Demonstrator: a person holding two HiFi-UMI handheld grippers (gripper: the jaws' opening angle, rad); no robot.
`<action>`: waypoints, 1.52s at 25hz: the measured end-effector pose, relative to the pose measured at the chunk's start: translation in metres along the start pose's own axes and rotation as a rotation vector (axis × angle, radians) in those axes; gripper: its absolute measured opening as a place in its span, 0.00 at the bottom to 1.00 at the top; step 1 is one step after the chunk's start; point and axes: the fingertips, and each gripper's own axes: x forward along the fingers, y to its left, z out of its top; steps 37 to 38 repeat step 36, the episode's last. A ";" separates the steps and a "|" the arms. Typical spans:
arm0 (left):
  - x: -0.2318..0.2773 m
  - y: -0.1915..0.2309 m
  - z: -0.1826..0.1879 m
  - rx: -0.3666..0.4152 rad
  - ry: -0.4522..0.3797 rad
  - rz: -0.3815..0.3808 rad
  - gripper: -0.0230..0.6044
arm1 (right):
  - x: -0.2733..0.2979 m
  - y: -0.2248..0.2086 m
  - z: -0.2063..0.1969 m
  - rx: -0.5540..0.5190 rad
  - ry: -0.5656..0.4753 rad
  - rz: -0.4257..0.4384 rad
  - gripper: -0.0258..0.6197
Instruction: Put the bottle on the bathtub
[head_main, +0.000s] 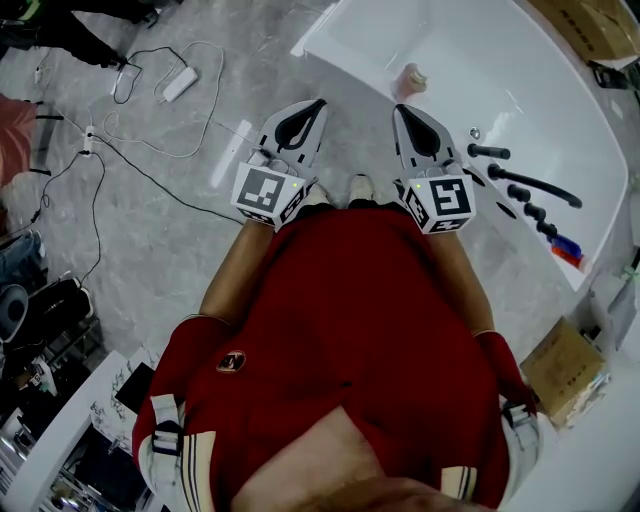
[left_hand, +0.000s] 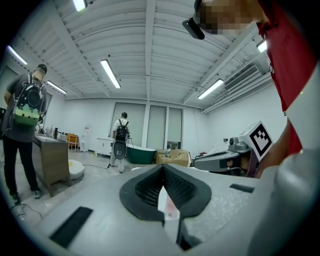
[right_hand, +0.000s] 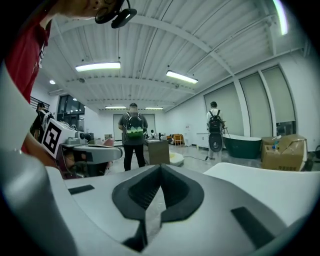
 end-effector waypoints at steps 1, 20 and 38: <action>-0.002 -0.001 0.003 0.002 -0.006 -0.001 0.05 | 0.000 0.004 0.004 -0.008 -0.005 0.010 0.04; -0.022 -0.015 0.018 0.008 -0.056 0.009 0.05 | -0.006 0.037 0.013 -0.060 -0.031 0.083 0.04; -0.021 -0.015 0.017 -0.001 -0.053 0.002 0.05 | -0.009 0.034 0.009 -0.053 -0.021 0.071 0.04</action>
